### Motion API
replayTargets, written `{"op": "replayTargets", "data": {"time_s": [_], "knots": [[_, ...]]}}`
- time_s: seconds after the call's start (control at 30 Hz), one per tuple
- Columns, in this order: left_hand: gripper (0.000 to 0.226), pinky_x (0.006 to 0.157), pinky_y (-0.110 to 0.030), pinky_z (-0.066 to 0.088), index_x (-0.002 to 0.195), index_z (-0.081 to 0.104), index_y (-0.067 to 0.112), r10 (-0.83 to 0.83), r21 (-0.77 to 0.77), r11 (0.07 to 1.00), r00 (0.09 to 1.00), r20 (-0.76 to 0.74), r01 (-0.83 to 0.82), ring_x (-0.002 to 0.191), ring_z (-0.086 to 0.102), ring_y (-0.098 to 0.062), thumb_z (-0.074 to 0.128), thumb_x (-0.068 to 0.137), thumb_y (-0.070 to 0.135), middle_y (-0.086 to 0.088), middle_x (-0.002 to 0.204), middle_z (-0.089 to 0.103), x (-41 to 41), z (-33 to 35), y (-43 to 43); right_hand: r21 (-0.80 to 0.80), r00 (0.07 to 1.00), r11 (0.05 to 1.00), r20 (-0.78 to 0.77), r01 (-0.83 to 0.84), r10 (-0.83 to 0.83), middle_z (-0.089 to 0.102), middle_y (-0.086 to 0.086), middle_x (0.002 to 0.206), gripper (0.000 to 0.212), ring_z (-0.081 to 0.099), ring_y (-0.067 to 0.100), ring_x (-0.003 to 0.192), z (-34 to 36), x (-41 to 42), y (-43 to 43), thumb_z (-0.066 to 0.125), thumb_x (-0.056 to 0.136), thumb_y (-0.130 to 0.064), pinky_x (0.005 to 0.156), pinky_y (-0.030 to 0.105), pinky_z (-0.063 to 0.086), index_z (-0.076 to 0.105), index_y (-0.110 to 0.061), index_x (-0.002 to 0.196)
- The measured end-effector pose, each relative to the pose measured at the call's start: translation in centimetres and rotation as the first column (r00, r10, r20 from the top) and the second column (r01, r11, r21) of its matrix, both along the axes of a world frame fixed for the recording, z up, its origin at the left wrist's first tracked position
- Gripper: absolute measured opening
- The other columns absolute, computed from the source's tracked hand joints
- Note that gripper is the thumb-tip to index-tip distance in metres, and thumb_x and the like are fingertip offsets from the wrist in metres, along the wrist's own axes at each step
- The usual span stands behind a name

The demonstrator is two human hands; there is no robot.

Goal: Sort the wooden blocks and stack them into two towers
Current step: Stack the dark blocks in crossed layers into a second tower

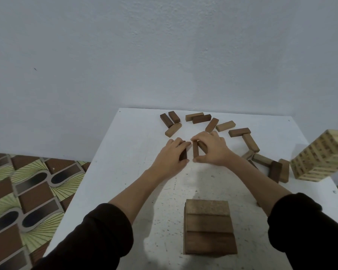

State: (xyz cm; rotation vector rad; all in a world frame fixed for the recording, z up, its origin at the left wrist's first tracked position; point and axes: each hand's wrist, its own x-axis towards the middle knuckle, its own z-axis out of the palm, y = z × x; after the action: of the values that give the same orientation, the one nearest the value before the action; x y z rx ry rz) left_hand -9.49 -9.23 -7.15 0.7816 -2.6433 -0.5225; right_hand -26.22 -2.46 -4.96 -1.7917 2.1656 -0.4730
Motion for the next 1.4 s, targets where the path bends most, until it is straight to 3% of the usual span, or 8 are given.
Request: {"op": "replayTargets", "data": {"time_s": [0.2, 0.47, 0.67, 0.93, 1.03, 1.13, 1.27, 1.4], "knots": [[0.053, 0.072, -0.034, 0.041, 0.14, 0.044, 0.028, -0.054, -0.171, 0.983, 0.995, 0.088, 0.068, 0.093, 0.041, -0.023, 0.053, 0.088, 0.021, -0.009, 0.113, 0.047, 0.5, -0.1, 0.2, 0.011, 0.998, 0.998, -0.001, -0.056, 0.056, 0.037, -0.013, 0.145, 0.072, 0.028, 0.021, 0.125, -0.5, -0.4, 0.7, 0.073, 0.077, -0.044, 0.096, 0.029, 0.023, 0.041, -0.029, 0.14], [0.044, 0.091, -0.031, 0.041, 0.133, 0.052, 0.017, -0.045, -0.036, 0.998, 0.999, 0.008, 0.045, 0.108, 0.039, -0.021, 0.057, 0.089, 0.018, -0.007, 0.123, 0.046, 1.3, -0.1, 0.4, 0.124, 0.99, 0.989, -0.108, -0.075, 0.088, 0.028, -0.003, 0.149, 0.078, 0.024, 0.025, 0.129, 0.2, -0.5, 1.2, 0.068, 0.082, -0.037, 0.104, 0.036, 0.028, 0.027, -0.027, 0.147], [0.037, 0.09, -0.03, 0.04, 0.118, 0.061, 0.013, 0.01, -0.039, 0.999, 1.0, -0.019, -0.011, 0.106, 0.04, -0.016, 0.066, 0.084, 0.025, 0.0, 0.119, 0.052, 1.6, -0.1, 0.3, 0.074, 1.0, 0.997, 0.009, -0.03, 0.029, 0.037, 0.004, 0.141, 0.066, 0.031, 0.023, 0.122, 0.2, -0.8, 1.4, 0.07, 0.08, -0.017, 0.101, 0.028, 0.023, 0.04, -0.011, 0.138], [0.005, 0.064, -0.038, 0.048, 0.083, 0.064, 0.001, -0.108, -0.19, 0.977, 0.991, -0.073, 0.093, 0.081, 0.045, -0.026, 0.062, 0.08, -0.002, -0.013, 0.088, 0.054, -0.7, 0.2, 1.2, 0.016, 0.989, 0.999, 0.141, -0.047, 0.044, 0.046, 0.01, 0.127, 0.065, 0.043, 0.02, 0.115, 0.0, 0.0, 1.2, 0.079, 0.074, -0.021, 0.103, 0.037, 0.036, 0.049, -0.005, 0.13], [0.007, 0.069, -0.043, 0.046, 0.086, 0.065, 0.0, -0.141, -0.144, 0.98, 0.99, -0.026, 0.136, 0.081, 0.039, -0.024, 0.059, 0.083, -0.001, -0.014, 0.092, 0.052, -1.6, 0.3, 1.4, 0.033, 0.987, 0.998, 0.156, -0.046, 0.04, 0.044, 0.009, 0.131, 0.075, 0.041, 0.021, 0.117, 0.1, 0.0, 1.3, 0.079, 0.073, -0.022, 0.103, 0.035, 0.035, 0.042, -0.005, 0.136], [0.041, 0.084, -0.033, 0.041, 0.119, 0.054, 0.004, -0.084, -0.031, 0.996, 0.996, 0.009, 0.084, 0.103, 0.041, -0.027, 0.064, 0.079, 0.008, -0.015, 0.116, 0.047, -1.4, 1.2, 1.1, 0.057, 0.983, 0.997, 0.182, -0.048, 0.037, 0.039, 0.007, 0.138, 0.086, 0.038, 0.019, 0.12, 0.2, -0.1, 1.4, 0.081, 0.072, -0.021, 0.102, 0.031, 0.033, 0.032, -0.009, 0.142], [0.096, 0.106, -0.038, 0.03, 0.146, 0.024, 0.011, -0.026, 0.173, 0.985, 0.996, 0.083, 0.012, 0.131, 0.024, -0.028, 0.081, 0.069, 0.02, -0.011, 0.144, 0.024, 0.0, 2.0, -0.6, 0.063, 0.981, 0.998, 0.194, -0.023, 0.01, 0.039, 0.004, 0.139, 0.089, 0.035, 0.012, 0.11, 0.1, -0.2, 1.4, 0.08, 0.073, -0.021, 0.09, 0.022, 0.031, 0.028, -0.014, 0.145], [0.107, 0.103, -0.047, 0.038, 0.149, 0.015, 0.018, -0.002, 0.432, 0.901, 0.995, 0.099, -0.041, 0.121, 0.036, -0.03, 0.084, 0.067, 0.02, -0.005, 0.145, 0.027, 0.7, 1.2, -1.9, 0.054, 0.971, 0.998, 0.24, -0.025, 0.011, 0.041, 0.002, 0.137, 0.088, 0.034, 0.009, 0.103, 0.0, 0.2, 1.2, 0.079, 0.074, -0.018, 0.074, 0.004, 0.032, 0.029, -0.015, 0.145]]}}
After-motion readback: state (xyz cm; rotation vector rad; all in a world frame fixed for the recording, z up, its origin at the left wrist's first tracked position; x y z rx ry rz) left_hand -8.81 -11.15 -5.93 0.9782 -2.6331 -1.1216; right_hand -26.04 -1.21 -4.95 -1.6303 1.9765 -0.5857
